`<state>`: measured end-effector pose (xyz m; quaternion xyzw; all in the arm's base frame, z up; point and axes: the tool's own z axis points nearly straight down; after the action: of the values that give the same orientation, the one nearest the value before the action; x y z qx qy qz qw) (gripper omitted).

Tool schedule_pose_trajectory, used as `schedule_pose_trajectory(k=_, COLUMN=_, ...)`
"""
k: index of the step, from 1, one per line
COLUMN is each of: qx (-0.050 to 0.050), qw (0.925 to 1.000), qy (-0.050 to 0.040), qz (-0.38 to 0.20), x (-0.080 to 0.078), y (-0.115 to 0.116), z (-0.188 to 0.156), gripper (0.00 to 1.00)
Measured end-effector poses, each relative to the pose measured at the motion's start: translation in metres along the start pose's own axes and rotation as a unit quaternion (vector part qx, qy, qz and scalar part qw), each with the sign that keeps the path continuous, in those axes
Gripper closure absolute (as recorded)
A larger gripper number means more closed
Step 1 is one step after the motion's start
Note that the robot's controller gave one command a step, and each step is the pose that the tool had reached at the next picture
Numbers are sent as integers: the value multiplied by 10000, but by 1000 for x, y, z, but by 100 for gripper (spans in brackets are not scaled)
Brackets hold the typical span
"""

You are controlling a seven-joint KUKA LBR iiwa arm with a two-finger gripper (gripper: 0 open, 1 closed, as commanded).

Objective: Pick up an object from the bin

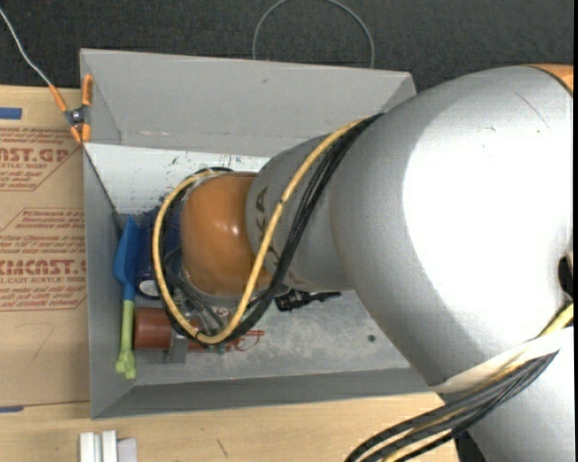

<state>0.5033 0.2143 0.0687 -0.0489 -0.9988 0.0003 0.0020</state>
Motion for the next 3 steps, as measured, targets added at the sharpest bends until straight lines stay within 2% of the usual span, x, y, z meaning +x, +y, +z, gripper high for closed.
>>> schedule_pose_trajectory(k=1, qx=-1, qw=10000, qy=0, qz=1, x=0, y=0, z=0, gripper=100)
schedule_pose_trajectory(k=2, qx=7, qw=9997, qy=22, qz=258, x=13, y=-8, z=-81, gripper=100)
schedule_pose_trajectory(k=3, qx=-7, qw=10000, qy=-17, qz=18, x=7, y=-8, z=-49, gripper=100)
